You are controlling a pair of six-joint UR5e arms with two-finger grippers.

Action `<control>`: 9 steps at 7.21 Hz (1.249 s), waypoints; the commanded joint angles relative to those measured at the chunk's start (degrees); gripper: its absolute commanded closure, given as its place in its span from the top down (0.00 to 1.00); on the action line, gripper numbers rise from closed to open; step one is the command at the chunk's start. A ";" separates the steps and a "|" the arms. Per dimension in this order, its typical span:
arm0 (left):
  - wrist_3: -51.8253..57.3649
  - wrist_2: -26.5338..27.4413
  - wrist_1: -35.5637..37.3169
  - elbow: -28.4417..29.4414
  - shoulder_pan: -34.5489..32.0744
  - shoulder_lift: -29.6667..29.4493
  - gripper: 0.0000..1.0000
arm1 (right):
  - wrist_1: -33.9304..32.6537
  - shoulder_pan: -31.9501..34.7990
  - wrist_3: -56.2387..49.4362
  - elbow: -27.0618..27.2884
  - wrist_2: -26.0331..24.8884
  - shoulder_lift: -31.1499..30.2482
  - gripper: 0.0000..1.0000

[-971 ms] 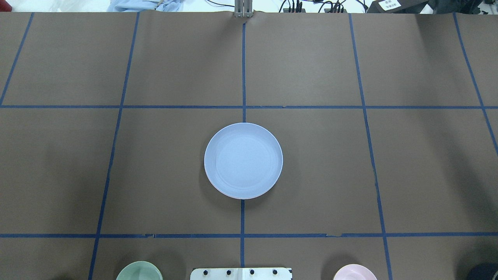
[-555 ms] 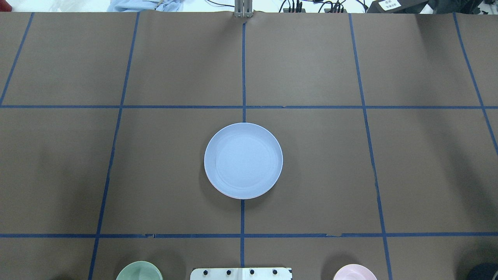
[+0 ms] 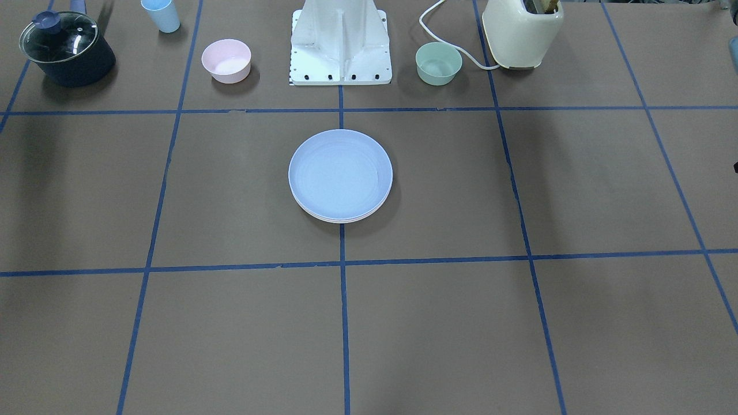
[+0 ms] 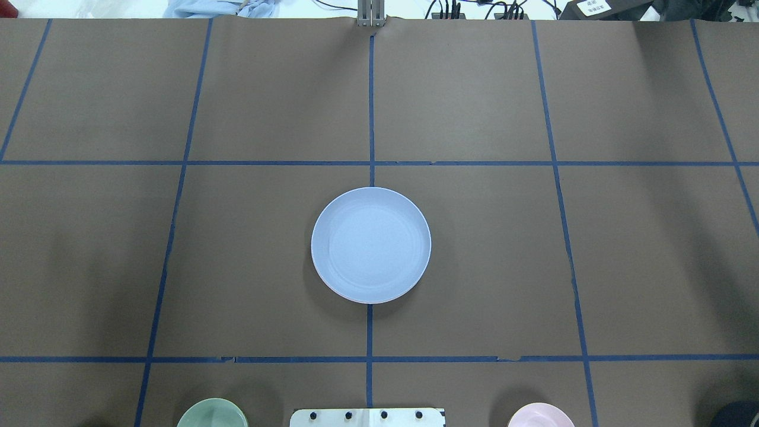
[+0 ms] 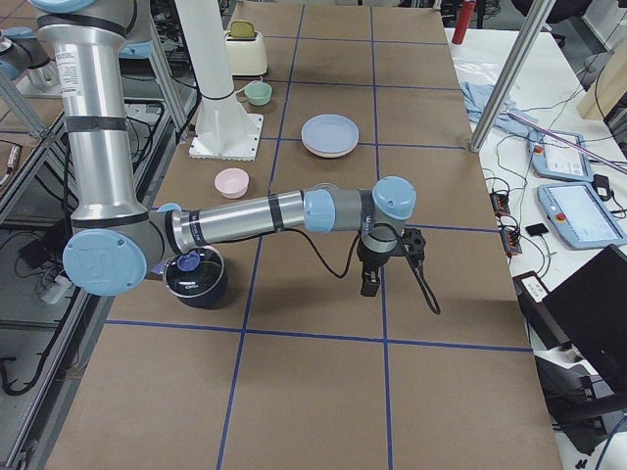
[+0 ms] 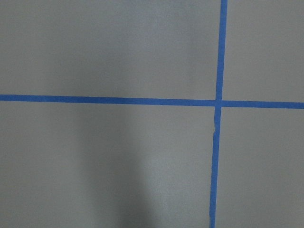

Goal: Stack three plates with pink and blue

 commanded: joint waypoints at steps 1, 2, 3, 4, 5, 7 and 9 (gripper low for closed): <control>-1.96 -0.22 1.99 0.01 -3.61 -0.69 1.00 | 0.16 0.32 0.00 1.87 -0.11 -2.21 1.00; -1.96 -0.30 2.18 -0.25 -3.97 -0.61 1.00 | 0.33 0.33 0.00 2.41 0.07 -3.71 1.00; -1.87 -1.00 2.00 -0.60 -4.49 -0.17 1.00 | 0.94 0.33 0.17 2.33 0.07 -3.72 1.00; -1.87 -1.70 1.83 -0.60 -4.50 0.27 1.00 | 0.95 0.33 0.18 2.24 -0.02 -3.72 1.00; -1.96 -1.80 1.57 -1.21 -4.50 0.62 1.00 | 0.95 0.33 0.26 1.28 -0.02 -3.72 1.00; -4.75 -2.84 1.74 -1.83 -4.50 0.54 1.00 | 0.95 0.33 0.44 0.30 -0.19 -3.81 1.00; -5.03 -8.91 0.17 -2.26 -4.58 3.32 1.00 | 1.04 -0.28 1.13 -0.65 -0.28 -2.50 1.00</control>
